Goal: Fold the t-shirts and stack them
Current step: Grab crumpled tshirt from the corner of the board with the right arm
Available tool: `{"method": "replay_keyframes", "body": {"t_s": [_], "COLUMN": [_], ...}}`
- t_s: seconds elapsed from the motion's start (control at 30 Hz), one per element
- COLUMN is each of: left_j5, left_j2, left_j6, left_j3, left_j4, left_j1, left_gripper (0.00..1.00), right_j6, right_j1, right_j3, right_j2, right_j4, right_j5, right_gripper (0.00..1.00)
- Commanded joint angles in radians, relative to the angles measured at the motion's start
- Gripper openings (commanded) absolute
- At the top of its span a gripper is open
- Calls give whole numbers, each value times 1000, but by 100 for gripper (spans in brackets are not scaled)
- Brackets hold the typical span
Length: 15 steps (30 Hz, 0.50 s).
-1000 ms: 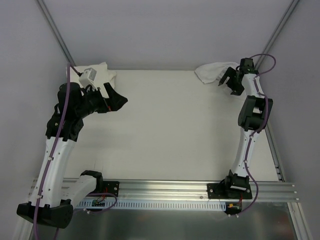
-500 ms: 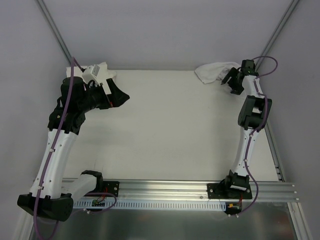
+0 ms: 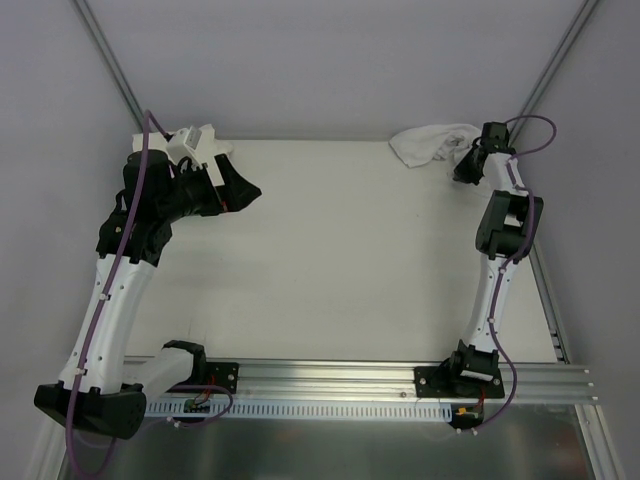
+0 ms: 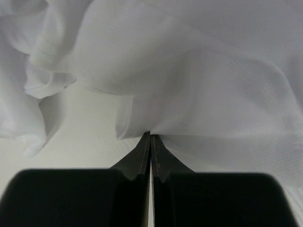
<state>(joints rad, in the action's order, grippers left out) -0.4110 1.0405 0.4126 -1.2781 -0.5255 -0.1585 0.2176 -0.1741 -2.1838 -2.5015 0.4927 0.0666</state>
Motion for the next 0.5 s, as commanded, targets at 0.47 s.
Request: {"method": "replay_keyframes", "body": {"t_s": [0.47], "left_j5": [-75], "left_j2": [53], "left_j6": [-24], "left_j3": [80], "left_j4": [174], "left_j1": [-16], "left_gripper": [99], "right_j6": [9], "right_j1": [16], "right_j3": [858], "right_j2": [843], "right_j4": [-62], "right_j5": [-22], "right_gripper": [0]}}
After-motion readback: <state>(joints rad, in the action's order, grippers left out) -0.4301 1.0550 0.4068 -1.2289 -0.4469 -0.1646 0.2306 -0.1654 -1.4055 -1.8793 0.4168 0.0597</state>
